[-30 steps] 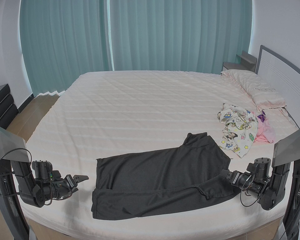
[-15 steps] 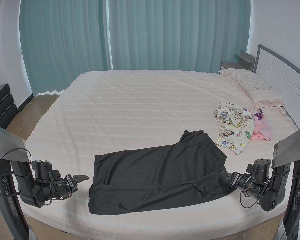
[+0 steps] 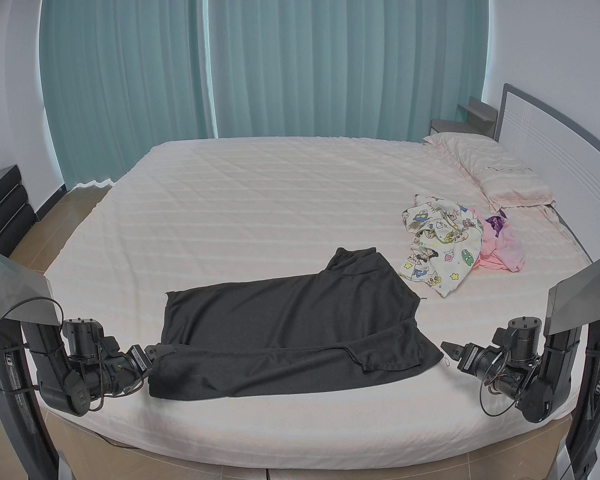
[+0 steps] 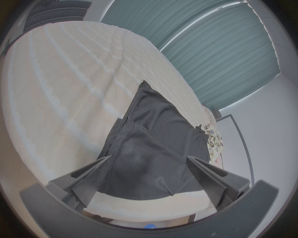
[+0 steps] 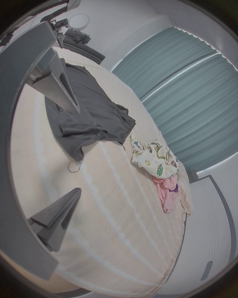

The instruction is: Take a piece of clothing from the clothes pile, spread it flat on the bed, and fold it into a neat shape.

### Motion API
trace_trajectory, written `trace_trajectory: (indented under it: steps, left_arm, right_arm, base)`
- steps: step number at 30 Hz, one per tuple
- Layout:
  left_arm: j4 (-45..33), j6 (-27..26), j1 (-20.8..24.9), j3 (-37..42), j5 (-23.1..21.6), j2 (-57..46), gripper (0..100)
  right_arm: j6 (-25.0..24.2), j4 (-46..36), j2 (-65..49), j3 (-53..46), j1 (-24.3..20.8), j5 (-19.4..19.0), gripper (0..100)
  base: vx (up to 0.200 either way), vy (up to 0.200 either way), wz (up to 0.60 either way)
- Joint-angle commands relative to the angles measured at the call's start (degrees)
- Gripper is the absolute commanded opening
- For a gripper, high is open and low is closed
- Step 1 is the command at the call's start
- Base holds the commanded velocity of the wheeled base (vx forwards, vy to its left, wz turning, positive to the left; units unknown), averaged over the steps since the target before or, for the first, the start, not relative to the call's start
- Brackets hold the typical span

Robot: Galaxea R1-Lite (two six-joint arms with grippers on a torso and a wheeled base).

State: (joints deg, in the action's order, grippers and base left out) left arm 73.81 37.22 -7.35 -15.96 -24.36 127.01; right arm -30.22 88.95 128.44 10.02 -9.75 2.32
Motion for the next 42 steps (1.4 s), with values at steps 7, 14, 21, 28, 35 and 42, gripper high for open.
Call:
trace_trajectory:
  steps: [7,14,21,28,35,42]
  left_arm:
    - [0.2,0.0,0.0,0.0,0.2,0.2,100]
    - [0.4,0.0,-0.1,-0.3,1.0,-0.2,100]
    - [0.6,1.8,-0.1,-1.2,4.1,-0.2,100]
    - [0.6,1.9,-0.1,-1.1,4.1,-0.3,100]
    - [0.6,1.9,-0.1,-1.2,4.2,-0.2,100]
    - [0.5,3.6,-0.1,-4.8,8.2,-0.3,100]
  right_arm:
    - [-0.5,0.7,0.0,0.0,-0.7,0.0,100]
    - [-0.5,0.7,0.0,0.0,-1.0,0.0,100]
    - [-0.5,0.7,0.1,0.0,-1.0,0.1,100]
    - [-0.5,0.7,0.0,-0.1,-1.0,0.0,100]
    - [-0.5,0.7,0.2,0.0,-1.5,0.0,100]
    - [-0.5,0.7,-0.1,-0.2,-2.1,0.1,100]
  base:
    - [0.143,0.000,0.00]
    - [0.114,0.000,0.00]
    - [0.000,0.000,0.00]
    - [0.143,0.000,0.00]
    - [0.029,0.000,0.00]
    - [0.000,0.000,0.00]
